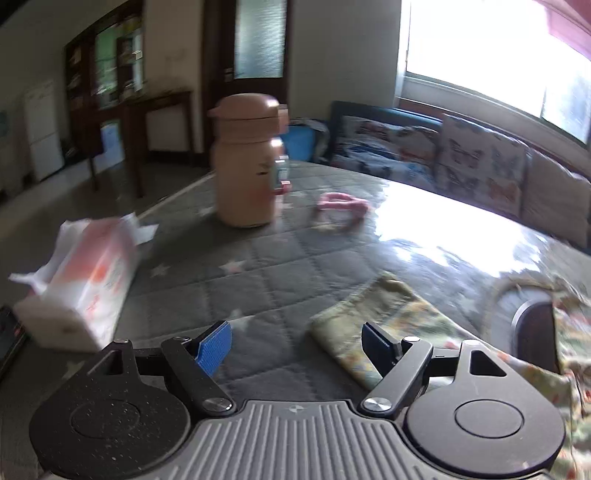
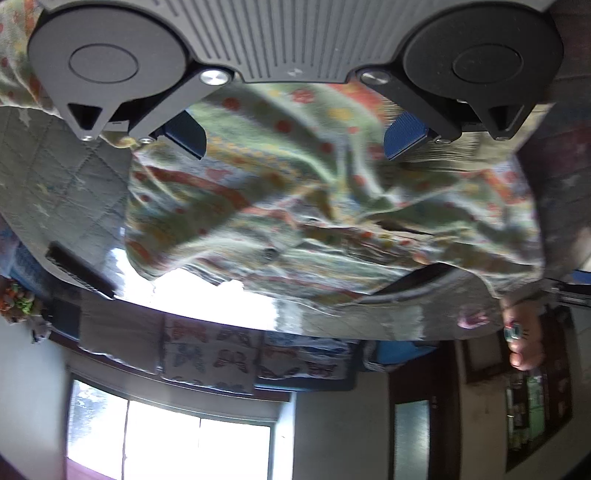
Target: Fold clothes
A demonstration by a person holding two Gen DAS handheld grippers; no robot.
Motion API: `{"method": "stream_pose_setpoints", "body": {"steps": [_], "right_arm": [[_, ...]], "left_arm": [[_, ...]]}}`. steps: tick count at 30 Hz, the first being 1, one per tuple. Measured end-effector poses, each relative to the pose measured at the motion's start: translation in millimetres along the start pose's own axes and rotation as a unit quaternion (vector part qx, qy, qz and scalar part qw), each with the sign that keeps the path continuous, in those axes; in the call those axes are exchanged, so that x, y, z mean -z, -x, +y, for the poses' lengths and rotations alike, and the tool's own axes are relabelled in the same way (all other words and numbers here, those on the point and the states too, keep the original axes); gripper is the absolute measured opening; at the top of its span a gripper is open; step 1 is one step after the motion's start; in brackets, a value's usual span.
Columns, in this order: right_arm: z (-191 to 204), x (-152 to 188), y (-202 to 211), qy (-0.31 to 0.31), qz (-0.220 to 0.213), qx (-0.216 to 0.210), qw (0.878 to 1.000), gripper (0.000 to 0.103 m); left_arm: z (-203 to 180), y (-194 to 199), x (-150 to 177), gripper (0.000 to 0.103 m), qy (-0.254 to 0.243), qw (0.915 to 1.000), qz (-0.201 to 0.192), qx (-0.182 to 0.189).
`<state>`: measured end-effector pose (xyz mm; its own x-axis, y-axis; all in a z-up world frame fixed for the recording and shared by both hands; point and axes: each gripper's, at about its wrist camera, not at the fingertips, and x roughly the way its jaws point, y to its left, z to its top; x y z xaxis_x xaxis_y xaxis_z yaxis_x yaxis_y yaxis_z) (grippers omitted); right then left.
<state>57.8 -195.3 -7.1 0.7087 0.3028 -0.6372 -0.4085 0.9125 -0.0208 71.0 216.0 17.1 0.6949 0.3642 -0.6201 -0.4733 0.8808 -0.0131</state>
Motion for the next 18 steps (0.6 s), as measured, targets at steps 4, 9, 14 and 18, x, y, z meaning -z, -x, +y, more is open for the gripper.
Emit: {"method": "stream_pose_setpoints", "body": {"steps": [4, 9, 14, 18], "right_arm": [[18, -3, 21, 0.013, -0.005, -0.056, 0.998, 0.103], [49, -2, 27, 0.044, 0.002, -0.11, 0.993, 0.103], [75, 6, 20, 0.08, 0.018, -0.128, 0.988, 0.086], [82, 14, 17, 0.104, 0.033, -0.123, 0.986, 0.058]], "left_arm": [[-18, -9, 0, 0.077, -0.051, 0.9987, -0.003, 0.0], [-28, -27, 1, 0.053, -0.078, 0.9969, 0.012, -0.002], [-31, -29, 4, 0.013, -0.093, 0.9956, 0.013, 0.004], [-29, -23, 11, 0.009, -0.097, 0.9953, 0.007, -0.001]]}}
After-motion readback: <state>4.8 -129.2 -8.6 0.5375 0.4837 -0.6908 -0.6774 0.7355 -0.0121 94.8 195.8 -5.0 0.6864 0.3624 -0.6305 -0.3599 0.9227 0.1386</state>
